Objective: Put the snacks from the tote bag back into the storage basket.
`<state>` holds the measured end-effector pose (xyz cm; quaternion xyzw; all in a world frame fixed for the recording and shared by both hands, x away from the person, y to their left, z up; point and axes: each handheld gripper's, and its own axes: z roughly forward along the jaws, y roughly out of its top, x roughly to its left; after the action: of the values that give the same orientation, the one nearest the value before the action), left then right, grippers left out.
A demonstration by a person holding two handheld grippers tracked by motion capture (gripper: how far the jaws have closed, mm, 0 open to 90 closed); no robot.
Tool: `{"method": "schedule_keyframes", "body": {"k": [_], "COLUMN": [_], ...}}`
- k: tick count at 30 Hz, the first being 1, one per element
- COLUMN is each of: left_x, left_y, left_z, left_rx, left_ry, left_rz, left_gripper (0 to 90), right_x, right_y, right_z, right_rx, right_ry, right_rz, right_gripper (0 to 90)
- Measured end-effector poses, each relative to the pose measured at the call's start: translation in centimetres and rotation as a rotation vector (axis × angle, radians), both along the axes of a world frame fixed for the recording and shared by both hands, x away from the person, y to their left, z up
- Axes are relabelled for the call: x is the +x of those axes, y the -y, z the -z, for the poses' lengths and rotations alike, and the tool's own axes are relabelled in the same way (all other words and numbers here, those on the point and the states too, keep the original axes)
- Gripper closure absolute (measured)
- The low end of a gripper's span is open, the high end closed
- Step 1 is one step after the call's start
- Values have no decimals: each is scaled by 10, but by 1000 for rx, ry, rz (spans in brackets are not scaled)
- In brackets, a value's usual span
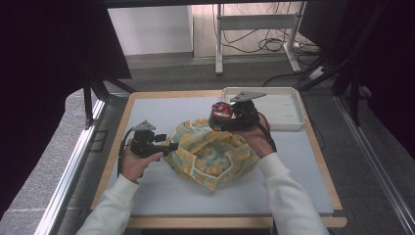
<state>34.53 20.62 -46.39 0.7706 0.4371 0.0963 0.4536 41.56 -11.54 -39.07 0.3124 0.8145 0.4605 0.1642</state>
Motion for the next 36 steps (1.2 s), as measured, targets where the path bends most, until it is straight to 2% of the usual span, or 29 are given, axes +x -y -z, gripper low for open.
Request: {"method": "schedule_keyframes", "body": {"k": [7, 16, 19, 26, 33, 36], "left_x": [1, 1, 1, 2, 2, 1], "left_y": [0, -3, -3, -3, -3, -3], "left_z": [1, 0, 1, 0, 0, 0], "left_rx": [-1, -7, -4, -1, -1, -3], "left_ry": [-5, -8, -9, -5, -5, -8], "left_rz": [3, 3, 5, 3, 3, 4], "left_gripper": [302, 296, 294, 289, 287, 286], "right_x": [22, 55, 66, 86, 97, 101], "right_y": [2, 8, 10, 19, 23, 25], "right_z": [-2, 3, 7, 26, 41, 46], "right_rx": [-17, -26, -43, -50, -88, -89], "right_ry": [-22, -37, -47, -88, -108, -113], "right_rz": [38, 98, 120, 175, 210, 224], "right_gripper": [256, 256, 256, 256, 256, 256]}}
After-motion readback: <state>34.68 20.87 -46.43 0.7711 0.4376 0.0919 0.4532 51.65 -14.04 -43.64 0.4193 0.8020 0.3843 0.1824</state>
